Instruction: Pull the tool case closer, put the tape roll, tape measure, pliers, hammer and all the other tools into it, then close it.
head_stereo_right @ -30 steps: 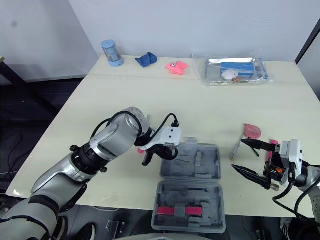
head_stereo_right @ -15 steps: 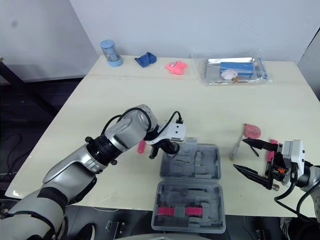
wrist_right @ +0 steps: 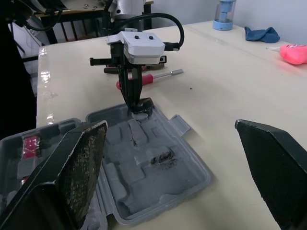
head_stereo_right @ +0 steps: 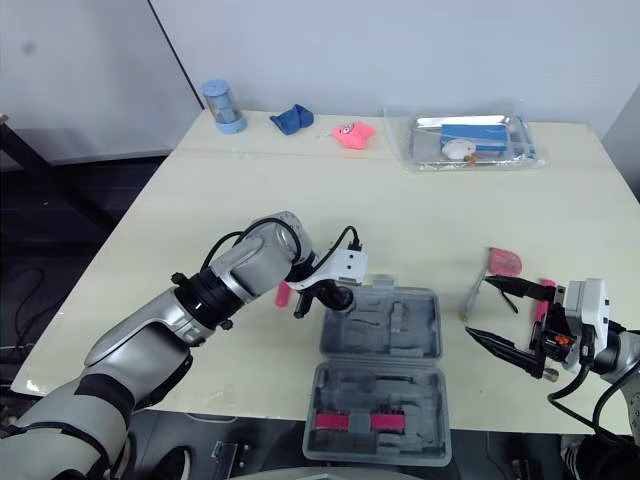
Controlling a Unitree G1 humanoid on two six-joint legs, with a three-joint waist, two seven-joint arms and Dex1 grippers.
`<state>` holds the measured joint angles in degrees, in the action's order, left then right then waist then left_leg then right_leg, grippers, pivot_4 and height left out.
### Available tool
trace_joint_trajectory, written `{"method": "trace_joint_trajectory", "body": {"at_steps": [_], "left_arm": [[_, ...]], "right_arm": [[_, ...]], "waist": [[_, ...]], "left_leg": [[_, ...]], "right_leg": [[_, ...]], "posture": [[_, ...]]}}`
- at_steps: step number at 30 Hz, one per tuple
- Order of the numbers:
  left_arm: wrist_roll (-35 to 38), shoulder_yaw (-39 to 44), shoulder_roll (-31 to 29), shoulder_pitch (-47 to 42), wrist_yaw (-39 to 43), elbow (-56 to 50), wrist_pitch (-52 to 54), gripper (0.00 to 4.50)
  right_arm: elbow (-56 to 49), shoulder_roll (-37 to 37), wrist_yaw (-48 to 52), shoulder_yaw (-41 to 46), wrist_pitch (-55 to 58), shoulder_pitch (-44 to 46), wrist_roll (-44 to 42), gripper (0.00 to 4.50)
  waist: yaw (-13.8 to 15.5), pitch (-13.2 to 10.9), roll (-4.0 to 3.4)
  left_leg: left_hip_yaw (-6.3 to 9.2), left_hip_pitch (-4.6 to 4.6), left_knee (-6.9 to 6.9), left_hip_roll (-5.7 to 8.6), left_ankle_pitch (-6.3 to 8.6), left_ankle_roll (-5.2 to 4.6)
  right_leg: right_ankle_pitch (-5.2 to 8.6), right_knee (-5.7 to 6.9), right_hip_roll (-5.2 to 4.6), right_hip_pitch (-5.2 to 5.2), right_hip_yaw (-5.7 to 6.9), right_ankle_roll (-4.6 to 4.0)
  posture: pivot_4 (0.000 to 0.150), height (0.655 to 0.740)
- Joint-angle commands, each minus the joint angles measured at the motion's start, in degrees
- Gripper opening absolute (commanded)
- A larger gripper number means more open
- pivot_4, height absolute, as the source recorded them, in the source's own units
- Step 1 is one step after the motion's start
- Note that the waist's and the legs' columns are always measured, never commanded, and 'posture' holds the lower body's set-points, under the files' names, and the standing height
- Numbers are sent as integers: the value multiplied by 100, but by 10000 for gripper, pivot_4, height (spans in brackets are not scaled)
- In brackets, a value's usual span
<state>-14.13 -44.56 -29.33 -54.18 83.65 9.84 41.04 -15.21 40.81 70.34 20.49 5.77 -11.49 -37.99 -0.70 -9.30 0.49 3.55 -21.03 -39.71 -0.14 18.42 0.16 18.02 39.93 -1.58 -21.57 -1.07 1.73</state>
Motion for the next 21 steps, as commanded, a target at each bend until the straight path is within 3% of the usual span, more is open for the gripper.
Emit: {"method": "trace_joint_trajectory", "body": {"at_steps": [1,20,21], "left_arm": [[-78,-53,-11,-65,20,12,-37,611],[-121,-45,26,-103,22,134,-105,611],[-128,-49,23,-107,23,137,-124,3531]], "right_arm": [[-95,132,196,204,-240,-74,38,45000],[209,302,702,129,-641,-75,226,45000],[202,302,691,126,-634,-75,228,45000]], "waist": [[1,0,0],[-1,0,0],[0,0,0]], "left_leg": [[0,0,0,0,0,0],[0,2,0,0,0,0],[0,2,-1,0,-1,1]], "right_leg": [[0,0,0,0,0,0],[0,1,0,0,-1,0],[0,1,0,0,-1,0]], "posture": [[1500,7400],[1500,7400],[1500,7400]]}}
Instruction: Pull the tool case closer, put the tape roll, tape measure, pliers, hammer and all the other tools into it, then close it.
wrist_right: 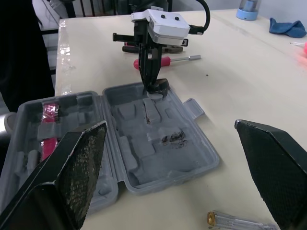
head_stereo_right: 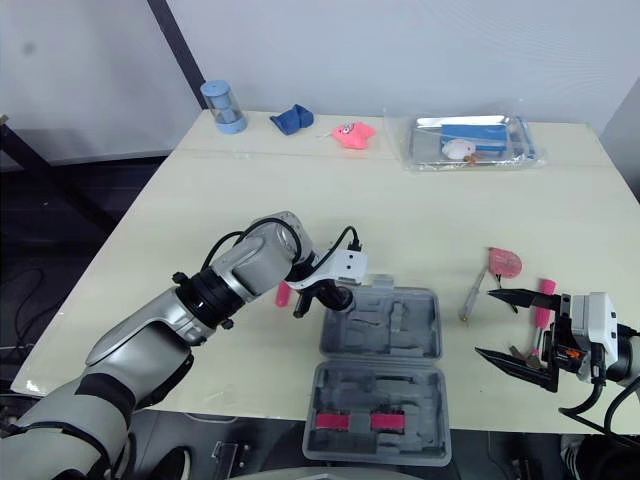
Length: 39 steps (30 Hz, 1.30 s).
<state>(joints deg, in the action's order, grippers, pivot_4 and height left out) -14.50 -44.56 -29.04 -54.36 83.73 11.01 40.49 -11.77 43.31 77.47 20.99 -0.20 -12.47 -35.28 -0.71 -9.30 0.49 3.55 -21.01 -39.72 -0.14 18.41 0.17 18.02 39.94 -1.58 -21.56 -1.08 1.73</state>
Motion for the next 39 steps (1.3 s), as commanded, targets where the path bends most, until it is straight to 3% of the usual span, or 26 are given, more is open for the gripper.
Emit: {"method": "trace_joint_trajectory", "body": {"at_steps": [1,2,4,5,6,21,26,31,38,39], "left_arm": [[-96,-52,-9,-92,17,22,-83,7064],[-99,-51,-6,-94,13,30,-93,9664],[-109,-38,6,-95,11,48,-102,18942],[-103,-21,18,-93,10,50,-95,27128],[-98,-9,25,-91,11,50,-90,29500],[96,261,-94,-262,148,-354,-117,29500],[754,1022,-61,41,-38,-427,-477,29500],[1901,2446,271,820,-523,-174,-1521,29500],[2477,2864,411,1158,-398,576,-1953,29500],[2381,2772,405,1151,-375,728,-2157,27131]], "right_arm": [[-146,52,-31,75,-34,22,-43,45000],[-152,53,-44,72,-27,21,-43,45000],[-159,55,-60,67,-19,19,-44,45000],[-167,56,-70,65,-11,19,-46,45000],[-172,56,-76,64,-5,19,-47,45000],[-123,28,-132,66,-43,-1,-39,45000],[-150,-11,-163,101,-43,-70,-71,45000],[-215,-78,-242,145,-67,-184,-72,45000],[-418,-152,-484,136,-55,-261,-71,45000],[-438,-167,-517,137,-60,-270,-70,45000]], "waist": [[0,0,0],[0,0,0],[1,0,0],[2,0,0],[2,0,0],[1,0,0],[1,0,0],[5,1,-1],[4,1,-2],[5,1,-3]], "left_leg": [[0,0,-1,0,0,0],[0,0,-1,0,0,0],[0,-1,-2,0,0,0],[0,-2,-1,0,0,0],[0,-3,-2,0,0,0],[1,-4,-2,0,0,0],[2,-3,-3,-1,0,0],[5,-7,-12,-4,-3,5],[11,-13,-35,-1,0,1],[11,-13,-35,0,0,1]], "right_leg": [[0,0,0,0,0,0],[0,0,0,0,0,0],[0,0,0,0,0,0],[0,-1,0,0,1,0],[0,-2,0,0,0,0],[0,-3,-1,0,1,0],[0,0,-3,0,1,0],[0,-3,-32,-1,7,0],[-5,6,-24,2,14,9],[-6,6,-19,2,14,10]], "posture": [[1500,7400],[1500,7400],[1500,7400],[1500,7400],[1500,7400],[1500,7400],[1500,7400],[1500,7400],[1500,7400],[1500,7400]]}}
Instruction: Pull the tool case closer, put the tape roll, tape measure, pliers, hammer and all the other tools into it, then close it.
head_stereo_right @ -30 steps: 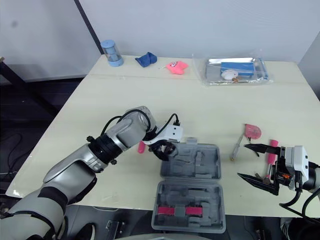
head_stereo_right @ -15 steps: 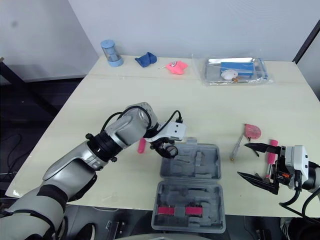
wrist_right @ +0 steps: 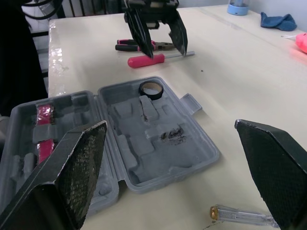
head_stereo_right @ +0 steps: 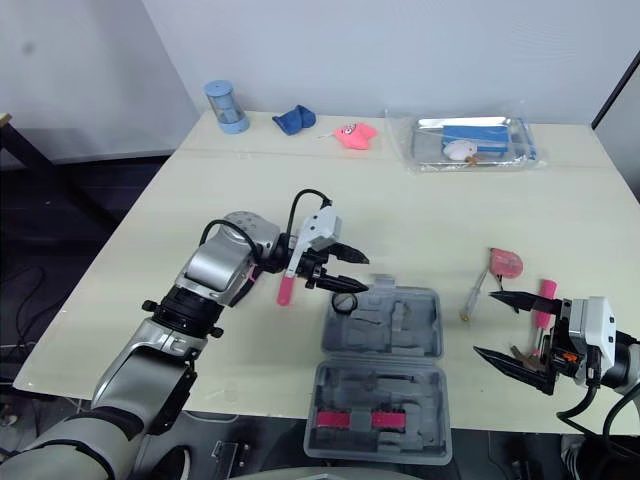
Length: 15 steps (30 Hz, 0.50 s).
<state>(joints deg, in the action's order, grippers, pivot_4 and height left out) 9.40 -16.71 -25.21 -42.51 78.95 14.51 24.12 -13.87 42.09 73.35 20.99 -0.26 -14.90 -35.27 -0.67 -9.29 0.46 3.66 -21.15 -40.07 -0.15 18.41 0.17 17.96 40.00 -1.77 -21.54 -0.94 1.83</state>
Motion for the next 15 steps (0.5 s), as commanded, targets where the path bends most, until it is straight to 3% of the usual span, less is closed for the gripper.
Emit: {"method": "trace_joint_trajectory", "body": {"at_steps": [1,4,5,6,7,15], "left_arm": [[-55,-68,35,-42,159,496,-718,25653],[-47,-30,168,-166,189,947,-1091,15489],[-54,-17,193,-204,207,1098,-1203,9012],[-65,-10,209,-236,235,1235,-1305,6381],[-78,-10,225,-267,289,1403,-1439,994],[-282,-43,405,-427,405,2416,-2383,994]], "right_arm": [[-242,-54,-132,138,-63,-33,-64,45000],[-327,-116,-244,155,-79,-100,-43,45000],[-365,-135,-277,153,-81,-131,-37,45000],[-404,-147,-303,150,-83,-163,-34,45000],[-439,-159,-333,150,-85,-199,-35,45000],[-594,-248,-543,178,-145,-368,9,45000]], "waist": [[1,0,0],[13,0,0],[13,0,0],[16,0,0],[11,0,1],[-7,0,0]], "left_leg": [[0,0,-1,2,0,0],[0,-4,-1,3,0,1],[0,-9,-2,3,0,-1],[0,-8,-2,4,1,-1],[0,-9,-3,4,1,-2],[-5,-6,-4,4,4,-7]], "right_leg": [[0,0,10,0,0,1],[0,-2,15,-1,0,1],[-1,-4,15,-2,1,1],[-1,-3,14,-2,1,1],[-1,-4,14,-2,2,2],[-2,-2,19,-2,1,4]], "posture": [[1500,7400],[1500,7400],[1500,7400],[1500,7400],[1500,7400],[1500,7400]]}}
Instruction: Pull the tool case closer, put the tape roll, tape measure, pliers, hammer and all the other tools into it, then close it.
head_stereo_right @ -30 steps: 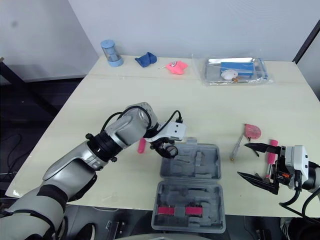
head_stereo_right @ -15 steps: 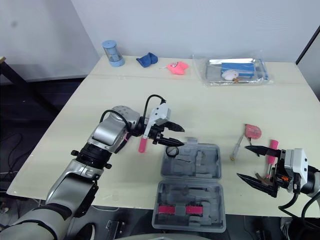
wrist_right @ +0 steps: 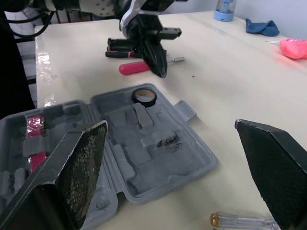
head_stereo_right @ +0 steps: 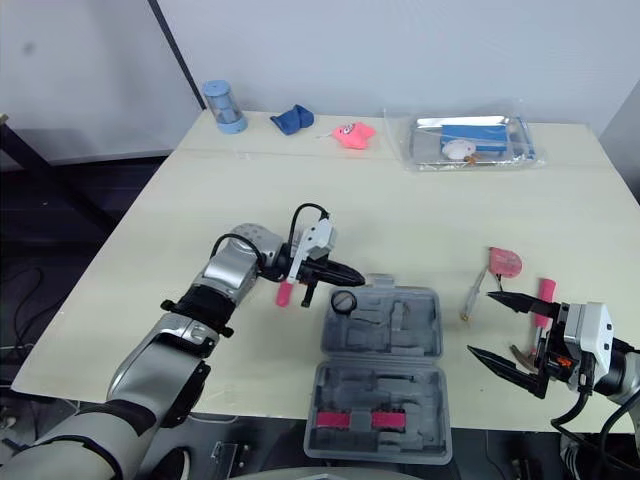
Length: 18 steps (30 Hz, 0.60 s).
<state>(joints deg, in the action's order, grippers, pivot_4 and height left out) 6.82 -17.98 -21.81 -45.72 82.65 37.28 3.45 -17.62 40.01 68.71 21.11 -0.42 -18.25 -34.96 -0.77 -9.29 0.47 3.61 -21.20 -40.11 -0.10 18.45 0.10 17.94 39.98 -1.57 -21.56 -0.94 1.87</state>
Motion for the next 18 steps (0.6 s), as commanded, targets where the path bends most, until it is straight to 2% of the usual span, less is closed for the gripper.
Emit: {"method": "trace_joint_trajectory", "body": {"at_steps": [1,4,5,7,18], "left_arm": [[-26,101,88,-117,26,204,-378,994],[-36,134,118,-123,15,346,-561,994],[-52,146,124,-117,-20,385,-633,6026],[-64,163,135,-116,-52,451,-720,11394],[-290,61,82,-8,-88,674,-1136,11394]], "right_arm": [[-235,-52,-100,150,-138,-47,-13,45000],[-273,-80,-148,121,-140,-63,6,45000],[-280,-87,-158,120,-141,-68,10,45000],[-285,-97,-178,117,-140,-72,18,45000],[-322,-137,-260,63,-148,-23,77,45000]], "waist": [[5,0,0],[7,0,0],[6,0,0],[6,0,0],[4,0,0]], "left_leg": [[0,-1,0,0,0,-1],[1,-1,0,0,2,-4],[1,-1,0,0,2,-3],[1,-1,0,0,2,-3],[1,0,0,0,2,-4]], "right_leg": [[0,0,0,0,0,0],[0,-1,0,0,0,0],[0,-1,0,0,0,0],[0,-1,0,0,1,0],[0,0,1,0,2,0]], "posture": [[1500,7400],[1500,7400],[1500,7400],[1500,7400],[1500,7400]]}}
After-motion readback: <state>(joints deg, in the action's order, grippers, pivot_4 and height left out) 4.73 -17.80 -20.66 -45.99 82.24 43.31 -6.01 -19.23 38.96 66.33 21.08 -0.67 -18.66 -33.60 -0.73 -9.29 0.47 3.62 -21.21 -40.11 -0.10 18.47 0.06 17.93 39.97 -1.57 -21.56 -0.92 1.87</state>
